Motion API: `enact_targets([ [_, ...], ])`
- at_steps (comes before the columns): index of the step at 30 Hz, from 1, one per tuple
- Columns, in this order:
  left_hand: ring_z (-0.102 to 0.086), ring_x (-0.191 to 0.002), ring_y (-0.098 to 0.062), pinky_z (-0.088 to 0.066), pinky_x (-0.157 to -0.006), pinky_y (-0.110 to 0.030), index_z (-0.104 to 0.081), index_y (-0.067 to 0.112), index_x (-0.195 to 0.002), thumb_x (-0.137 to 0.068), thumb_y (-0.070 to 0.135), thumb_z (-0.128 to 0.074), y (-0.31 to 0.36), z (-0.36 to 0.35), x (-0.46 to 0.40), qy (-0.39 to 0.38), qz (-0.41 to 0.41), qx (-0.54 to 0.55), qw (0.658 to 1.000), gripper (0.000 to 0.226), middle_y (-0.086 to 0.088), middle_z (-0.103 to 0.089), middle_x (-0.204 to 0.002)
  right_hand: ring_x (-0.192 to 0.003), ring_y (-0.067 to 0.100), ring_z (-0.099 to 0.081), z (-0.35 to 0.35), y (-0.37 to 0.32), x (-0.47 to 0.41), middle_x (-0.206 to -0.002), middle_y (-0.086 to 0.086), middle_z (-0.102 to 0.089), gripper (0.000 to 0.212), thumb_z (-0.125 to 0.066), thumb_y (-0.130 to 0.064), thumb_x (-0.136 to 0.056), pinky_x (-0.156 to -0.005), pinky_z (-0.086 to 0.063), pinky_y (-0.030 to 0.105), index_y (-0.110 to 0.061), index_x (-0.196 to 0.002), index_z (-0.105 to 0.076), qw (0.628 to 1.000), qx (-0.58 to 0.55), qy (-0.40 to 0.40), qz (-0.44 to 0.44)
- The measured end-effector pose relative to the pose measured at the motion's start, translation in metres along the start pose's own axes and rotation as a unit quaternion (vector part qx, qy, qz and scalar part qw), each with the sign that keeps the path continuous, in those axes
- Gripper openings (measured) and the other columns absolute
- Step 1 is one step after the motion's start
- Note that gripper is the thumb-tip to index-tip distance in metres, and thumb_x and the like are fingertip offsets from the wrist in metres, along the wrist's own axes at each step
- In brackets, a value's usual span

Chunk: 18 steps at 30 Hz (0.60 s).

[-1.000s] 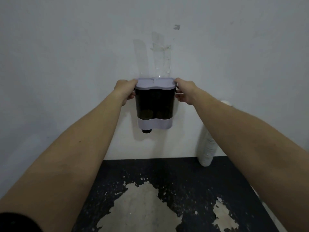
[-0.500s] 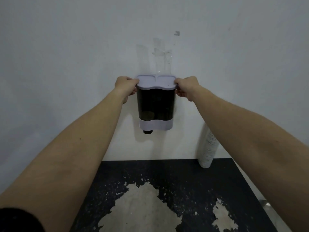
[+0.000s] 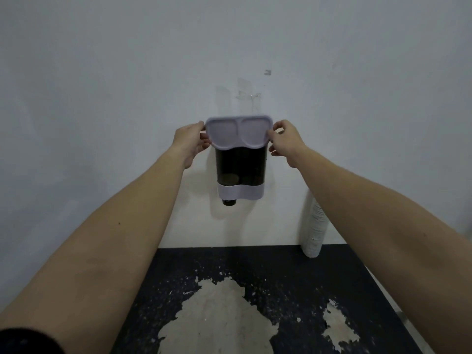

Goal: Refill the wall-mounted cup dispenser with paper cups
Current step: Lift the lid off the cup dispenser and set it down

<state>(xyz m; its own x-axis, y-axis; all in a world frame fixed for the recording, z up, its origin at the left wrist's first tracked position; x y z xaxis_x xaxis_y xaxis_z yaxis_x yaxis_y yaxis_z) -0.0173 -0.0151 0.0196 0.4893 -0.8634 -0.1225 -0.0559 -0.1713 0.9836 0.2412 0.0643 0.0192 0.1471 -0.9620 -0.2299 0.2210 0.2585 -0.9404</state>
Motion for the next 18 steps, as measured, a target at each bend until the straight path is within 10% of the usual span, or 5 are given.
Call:
enact_targets([
  [18,-0.069,-0.091,-0.025,-0.058,-0.061,-0.022,-0.058,0.003,-0.115,-0.098,0.004,-0.055,-0.128,0.032,0.068,0.014,0.108,0.064,0.992,0.018,-0.018,-0.064,-0.108,-0.099,0.012,-0.060,-0.024,0.107,0.100,-0.119,-0.006,-0.056,0.056,-0.078,-0.037,-0.086,-0.070,-0.051,0.026,-0.022,-0.130,-0.046,0.984,0.068,-0.160,-0.021],
])
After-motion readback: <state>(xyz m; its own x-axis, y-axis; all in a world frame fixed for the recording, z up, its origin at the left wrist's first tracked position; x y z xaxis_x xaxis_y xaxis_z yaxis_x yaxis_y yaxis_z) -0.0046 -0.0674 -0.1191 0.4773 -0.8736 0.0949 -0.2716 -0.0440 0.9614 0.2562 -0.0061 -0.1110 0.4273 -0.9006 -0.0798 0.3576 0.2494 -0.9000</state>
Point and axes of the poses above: each hand's wrist, its own x-axis away from the middle knuckle, its own z-axis out of the back of the hand, y = z × x, the point moved 5 cm from there along -x, towards the middle knuckle
